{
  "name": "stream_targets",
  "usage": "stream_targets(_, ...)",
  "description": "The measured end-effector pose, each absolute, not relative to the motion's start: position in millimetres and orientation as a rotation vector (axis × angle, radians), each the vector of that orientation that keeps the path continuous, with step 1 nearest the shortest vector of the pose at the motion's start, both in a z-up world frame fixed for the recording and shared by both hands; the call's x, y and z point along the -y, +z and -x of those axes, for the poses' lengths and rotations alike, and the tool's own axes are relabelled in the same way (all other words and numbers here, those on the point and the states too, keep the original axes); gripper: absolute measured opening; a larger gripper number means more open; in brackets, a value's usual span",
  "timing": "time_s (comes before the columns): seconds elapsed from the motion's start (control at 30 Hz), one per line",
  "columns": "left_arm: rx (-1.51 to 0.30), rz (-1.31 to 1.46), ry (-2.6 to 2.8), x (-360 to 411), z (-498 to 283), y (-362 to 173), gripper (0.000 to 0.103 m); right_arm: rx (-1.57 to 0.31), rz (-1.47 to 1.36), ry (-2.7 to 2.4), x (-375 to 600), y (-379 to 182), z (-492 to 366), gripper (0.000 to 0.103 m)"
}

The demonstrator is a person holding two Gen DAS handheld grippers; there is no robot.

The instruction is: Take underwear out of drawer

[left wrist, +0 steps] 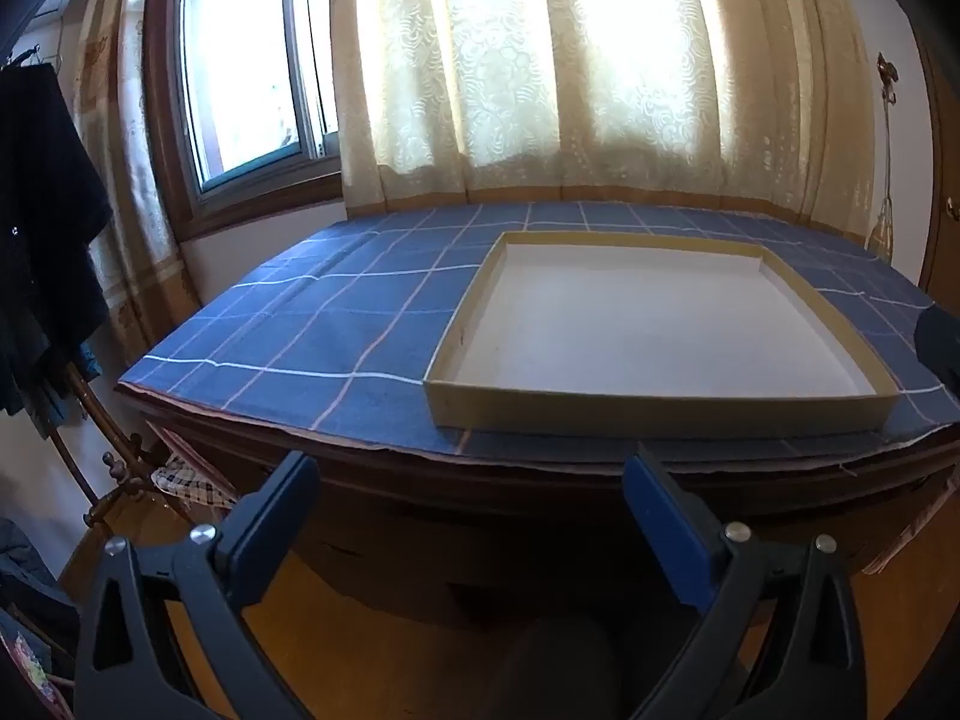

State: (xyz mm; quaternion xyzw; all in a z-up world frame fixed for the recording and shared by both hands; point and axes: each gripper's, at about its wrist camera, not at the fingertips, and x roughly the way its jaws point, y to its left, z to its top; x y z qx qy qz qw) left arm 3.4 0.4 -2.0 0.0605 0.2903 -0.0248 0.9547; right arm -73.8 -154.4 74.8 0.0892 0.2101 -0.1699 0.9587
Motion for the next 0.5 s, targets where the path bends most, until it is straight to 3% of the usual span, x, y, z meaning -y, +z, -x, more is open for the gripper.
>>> stream_targets(0.5,-0.567,-0.109,-0.048,-2,1,0,0.103,-0.414,-0.174,-0.348,148,74,79,0.103)
